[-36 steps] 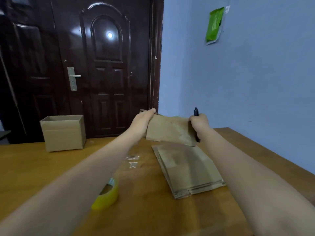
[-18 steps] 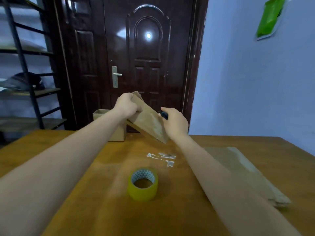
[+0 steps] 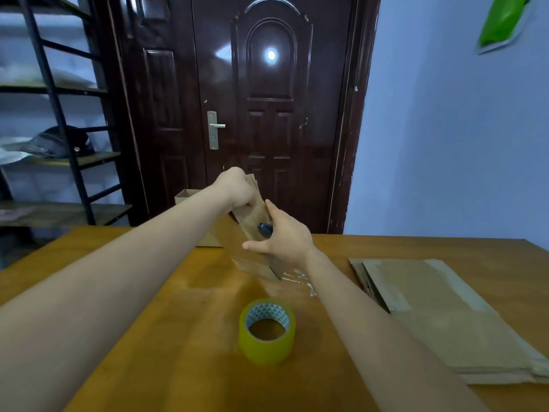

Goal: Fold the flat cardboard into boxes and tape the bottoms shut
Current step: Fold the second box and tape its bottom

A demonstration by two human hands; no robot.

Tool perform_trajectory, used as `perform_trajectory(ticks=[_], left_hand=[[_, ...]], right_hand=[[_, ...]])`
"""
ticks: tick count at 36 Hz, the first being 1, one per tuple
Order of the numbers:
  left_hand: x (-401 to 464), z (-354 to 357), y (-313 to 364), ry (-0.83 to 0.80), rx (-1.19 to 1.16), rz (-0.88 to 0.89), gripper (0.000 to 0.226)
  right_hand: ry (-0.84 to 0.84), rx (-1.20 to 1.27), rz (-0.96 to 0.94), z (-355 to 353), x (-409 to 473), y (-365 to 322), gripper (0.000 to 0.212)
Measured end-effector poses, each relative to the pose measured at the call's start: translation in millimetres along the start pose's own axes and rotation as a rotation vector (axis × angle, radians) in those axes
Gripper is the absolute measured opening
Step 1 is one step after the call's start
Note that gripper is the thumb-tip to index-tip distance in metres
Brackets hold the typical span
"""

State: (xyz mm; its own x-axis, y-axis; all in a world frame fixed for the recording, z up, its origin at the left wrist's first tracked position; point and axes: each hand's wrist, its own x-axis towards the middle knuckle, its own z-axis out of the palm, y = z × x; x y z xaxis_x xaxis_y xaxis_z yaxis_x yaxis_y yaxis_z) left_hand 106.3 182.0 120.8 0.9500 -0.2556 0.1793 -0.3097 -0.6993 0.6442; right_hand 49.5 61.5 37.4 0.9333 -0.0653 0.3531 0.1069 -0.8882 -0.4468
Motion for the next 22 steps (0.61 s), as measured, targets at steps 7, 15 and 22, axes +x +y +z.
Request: perform_trajectory(ticks=[7,15,22], left_hand=[[9,-3,-20,0.305,-0.43,0.081,0.016],[9,27,-94,0.549,-0.702,-0.046,0.031],[1,65,-131,0.294,-1.016,0.004,0.038]], right_hand=[[0.04,0.221,0.117,8,4,24,0.11],[0.018,0.736,0.195,25,1,57,0.096],[-0.072,0.965,0.175,36,10,76,0.083]])
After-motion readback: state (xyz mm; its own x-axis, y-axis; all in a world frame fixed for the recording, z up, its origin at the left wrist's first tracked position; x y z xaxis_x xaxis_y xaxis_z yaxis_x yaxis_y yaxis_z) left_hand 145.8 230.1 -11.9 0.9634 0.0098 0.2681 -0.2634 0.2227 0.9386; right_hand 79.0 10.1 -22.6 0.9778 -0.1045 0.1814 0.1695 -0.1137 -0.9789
